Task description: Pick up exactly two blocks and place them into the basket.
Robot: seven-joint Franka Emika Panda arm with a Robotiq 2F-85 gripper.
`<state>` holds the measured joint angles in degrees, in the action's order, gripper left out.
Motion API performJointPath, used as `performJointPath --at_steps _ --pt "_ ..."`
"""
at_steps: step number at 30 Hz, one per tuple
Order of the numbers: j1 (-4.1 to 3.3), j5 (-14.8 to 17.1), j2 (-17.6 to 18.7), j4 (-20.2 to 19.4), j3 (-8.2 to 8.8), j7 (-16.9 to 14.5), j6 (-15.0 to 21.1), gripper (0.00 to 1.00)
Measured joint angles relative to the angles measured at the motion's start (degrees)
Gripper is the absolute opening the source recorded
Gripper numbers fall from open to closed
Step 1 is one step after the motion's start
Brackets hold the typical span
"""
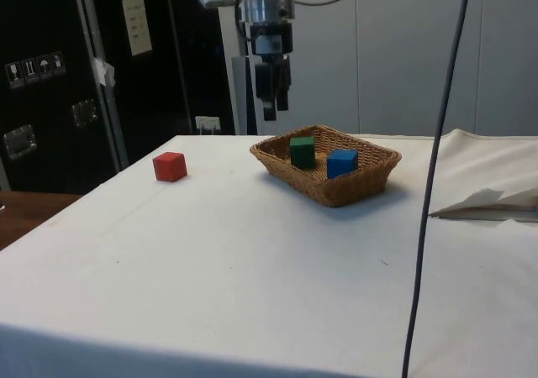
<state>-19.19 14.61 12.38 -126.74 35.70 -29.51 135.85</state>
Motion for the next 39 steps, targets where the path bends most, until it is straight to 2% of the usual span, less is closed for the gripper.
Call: performJointPath --at_steps 3,5,11,19,26,39 --pt "-0.17 -1.2 -0.74 0.0 -1.15 1.95 0.23 1.0" --pt "-0.17 -1.2 -0.74 0.0 -1.15 1.95 0.23 1.0" --pt "-0.46 -3.61 -1.95 0.17 -3.61 5.79 0.92 1.0" --pt "-0.63 -4.53 -2.06 0.74 -5.39 8.02 1.66 1.0" --pt "-0.74 -6.3 -2.01 0.8 -7.68 11.34 2.81 1.0" --pt "-0.92 -12.83 -0.97 1.2 -11.63 19.42 4.41 1.0"
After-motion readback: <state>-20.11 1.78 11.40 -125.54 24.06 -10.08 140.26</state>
